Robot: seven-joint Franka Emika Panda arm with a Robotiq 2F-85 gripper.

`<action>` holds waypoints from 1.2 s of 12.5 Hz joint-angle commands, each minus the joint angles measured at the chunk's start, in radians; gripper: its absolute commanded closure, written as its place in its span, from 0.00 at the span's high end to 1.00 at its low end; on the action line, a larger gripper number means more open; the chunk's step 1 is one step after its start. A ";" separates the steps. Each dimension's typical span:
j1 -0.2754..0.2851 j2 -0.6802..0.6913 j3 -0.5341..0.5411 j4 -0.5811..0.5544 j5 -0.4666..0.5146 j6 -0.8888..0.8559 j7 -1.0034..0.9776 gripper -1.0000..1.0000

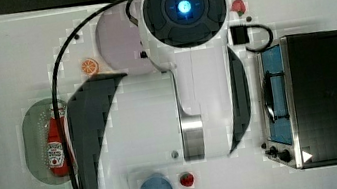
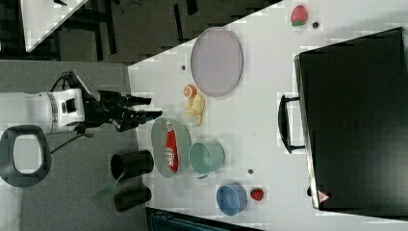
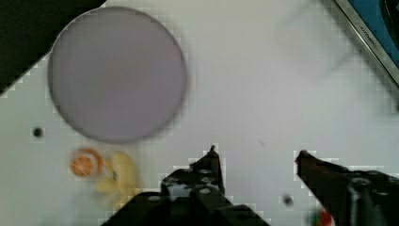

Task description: Pick ketchup from strainer and place it on the table

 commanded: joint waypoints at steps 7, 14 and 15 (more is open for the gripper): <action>-0.072 -0.223 0.242 -0.109 0.039 -0.111 0.157 1.00; -0.061 -0.124 0.607 -0.110 0.034 -0.050 0.173 1.00; -0.061 -0.103 0.651 -0.113 0.034 -0.038 0.173 1.00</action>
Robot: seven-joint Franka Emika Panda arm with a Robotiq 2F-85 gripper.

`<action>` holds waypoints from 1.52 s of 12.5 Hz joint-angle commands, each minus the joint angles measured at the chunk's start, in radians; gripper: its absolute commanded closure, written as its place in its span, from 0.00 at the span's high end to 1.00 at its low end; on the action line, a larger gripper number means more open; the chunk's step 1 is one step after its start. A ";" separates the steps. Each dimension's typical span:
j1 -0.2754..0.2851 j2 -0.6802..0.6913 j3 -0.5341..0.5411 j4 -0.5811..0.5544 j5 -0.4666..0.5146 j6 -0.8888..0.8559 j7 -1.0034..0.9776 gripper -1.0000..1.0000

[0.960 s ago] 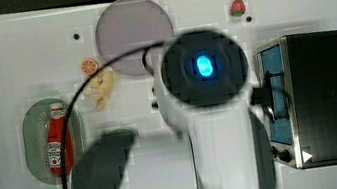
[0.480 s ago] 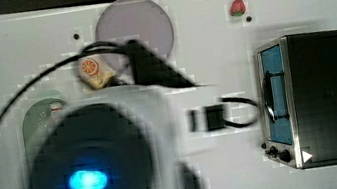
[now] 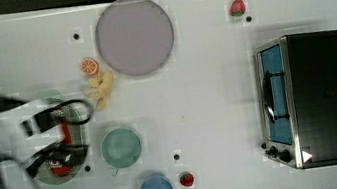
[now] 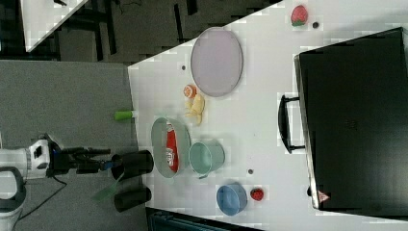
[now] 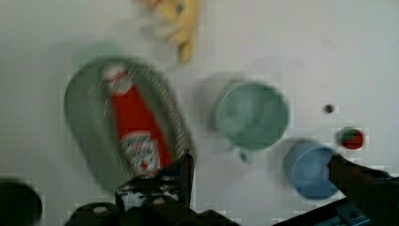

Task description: Pick ketchup from strainer and place it on the table

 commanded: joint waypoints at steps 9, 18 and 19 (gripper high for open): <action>0.004 0.148 0.225 -0.312 -0.037 0.523 0.053 1.00; 0.005 0.445 0.187 -0.395 -0.313 0.846 0.060 1.00; 0.006 0.476 0.178 -0.392 -0.340 0.864 0.072 1.00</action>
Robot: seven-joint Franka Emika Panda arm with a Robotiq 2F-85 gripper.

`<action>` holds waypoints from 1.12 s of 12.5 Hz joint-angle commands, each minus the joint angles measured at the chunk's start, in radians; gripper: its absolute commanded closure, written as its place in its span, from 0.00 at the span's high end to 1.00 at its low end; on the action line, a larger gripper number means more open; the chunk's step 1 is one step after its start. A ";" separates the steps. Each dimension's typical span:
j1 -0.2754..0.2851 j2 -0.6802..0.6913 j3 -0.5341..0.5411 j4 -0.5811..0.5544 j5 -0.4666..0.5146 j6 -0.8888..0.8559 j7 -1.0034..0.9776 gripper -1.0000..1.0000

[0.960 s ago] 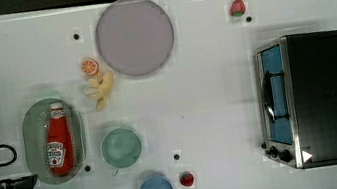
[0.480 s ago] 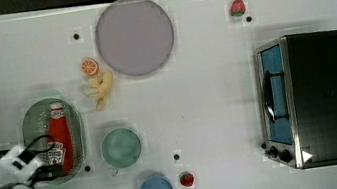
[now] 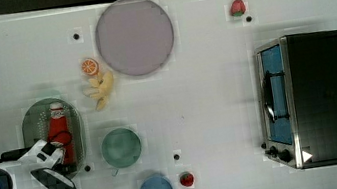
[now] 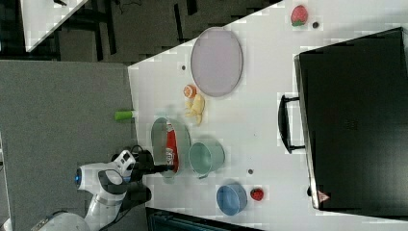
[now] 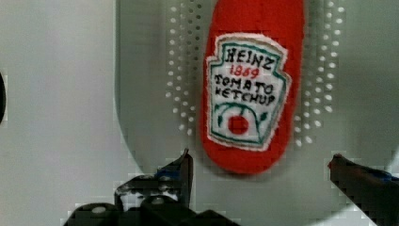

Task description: Pick ketchup from strainer and place it on the table

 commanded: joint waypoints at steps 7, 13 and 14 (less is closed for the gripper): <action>0.038 0.216 -0.075 0.111 -0.205 0.076 0.215 1.00; 0.060 0.239 -0.096 0.134 -0.228 0.076 0.234 0.61; 0.058 0.233 -0.090 0.136 -0.228 0.068 0.234 0.60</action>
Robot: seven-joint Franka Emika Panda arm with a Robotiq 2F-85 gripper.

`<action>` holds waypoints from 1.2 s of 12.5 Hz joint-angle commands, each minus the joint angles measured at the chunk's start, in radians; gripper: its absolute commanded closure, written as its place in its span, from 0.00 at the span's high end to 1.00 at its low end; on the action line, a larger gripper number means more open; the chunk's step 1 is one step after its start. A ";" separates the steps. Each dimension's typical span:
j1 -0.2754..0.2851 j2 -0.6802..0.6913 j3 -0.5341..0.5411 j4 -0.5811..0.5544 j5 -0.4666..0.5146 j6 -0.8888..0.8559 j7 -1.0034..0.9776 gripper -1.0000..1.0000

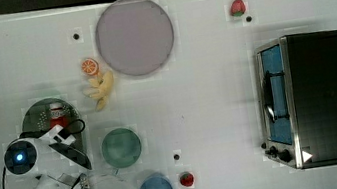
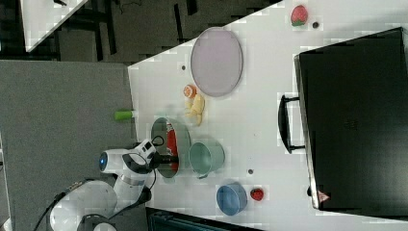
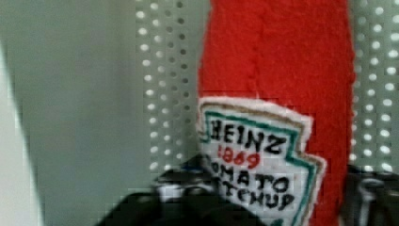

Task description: Pick ketchup from strainer and place it on the table

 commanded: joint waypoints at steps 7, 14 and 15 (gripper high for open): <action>-0.029 -0.327 0.126 0.014 0.182 -0.204 0.048 0.60; -0.094 -0.486 0.097 0.212 0.433 -0.506 -0.010 0.60; -0.107 -0.486 0.080 0.253 0.433 -0.562 -0.057 0.60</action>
